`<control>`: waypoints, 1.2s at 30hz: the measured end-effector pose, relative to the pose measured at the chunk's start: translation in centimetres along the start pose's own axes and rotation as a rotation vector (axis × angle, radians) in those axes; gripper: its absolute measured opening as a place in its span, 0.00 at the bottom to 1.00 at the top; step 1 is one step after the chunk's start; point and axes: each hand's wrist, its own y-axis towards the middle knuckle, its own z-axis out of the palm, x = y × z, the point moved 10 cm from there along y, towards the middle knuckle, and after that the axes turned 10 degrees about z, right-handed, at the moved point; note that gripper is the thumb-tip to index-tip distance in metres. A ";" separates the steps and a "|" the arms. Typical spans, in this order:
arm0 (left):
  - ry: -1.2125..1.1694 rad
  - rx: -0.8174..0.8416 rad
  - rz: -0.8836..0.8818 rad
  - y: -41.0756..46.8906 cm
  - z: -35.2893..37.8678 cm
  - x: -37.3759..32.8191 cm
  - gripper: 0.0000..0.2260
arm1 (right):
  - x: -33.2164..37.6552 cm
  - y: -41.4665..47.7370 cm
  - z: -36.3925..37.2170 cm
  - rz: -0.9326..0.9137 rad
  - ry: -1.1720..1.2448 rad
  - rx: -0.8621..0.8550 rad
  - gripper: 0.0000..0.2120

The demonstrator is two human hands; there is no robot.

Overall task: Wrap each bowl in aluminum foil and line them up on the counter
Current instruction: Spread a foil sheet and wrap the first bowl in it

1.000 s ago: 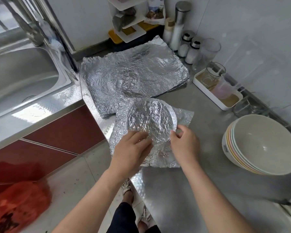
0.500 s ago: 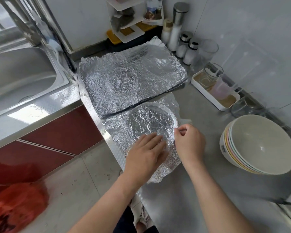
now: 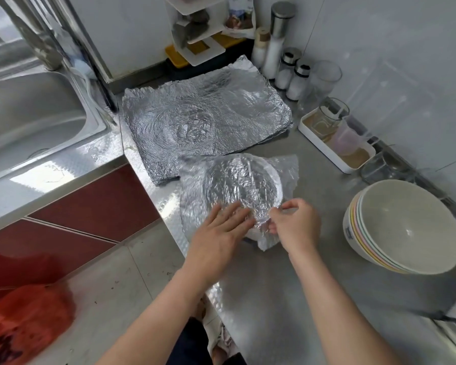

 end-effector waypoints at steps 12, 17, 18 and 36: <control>-0.067 -0.121 0.004 1.2 -2.1 0.6 0.11 | 4.3 -5.3 3.6 -1.061 -0.662 0.217 0.05; -0.035 -0.182 0.052 1.8 -2.6 0.4 0.08 | 3.3 -5.3 5.1 -1.143 -0.715 0.174 0.05; -0.031 -0.191 0.049 1.8 -2.5 0.3 0.07 | 3.4 -5.3 5.1 -1.165 -0.716 0.175 0.05; -0.014 -0.103 0.029 1.9 -3.0 -0.2 0.14 | 3.9 -5.4 3.2 -1.211 -0.743 0.221 0.12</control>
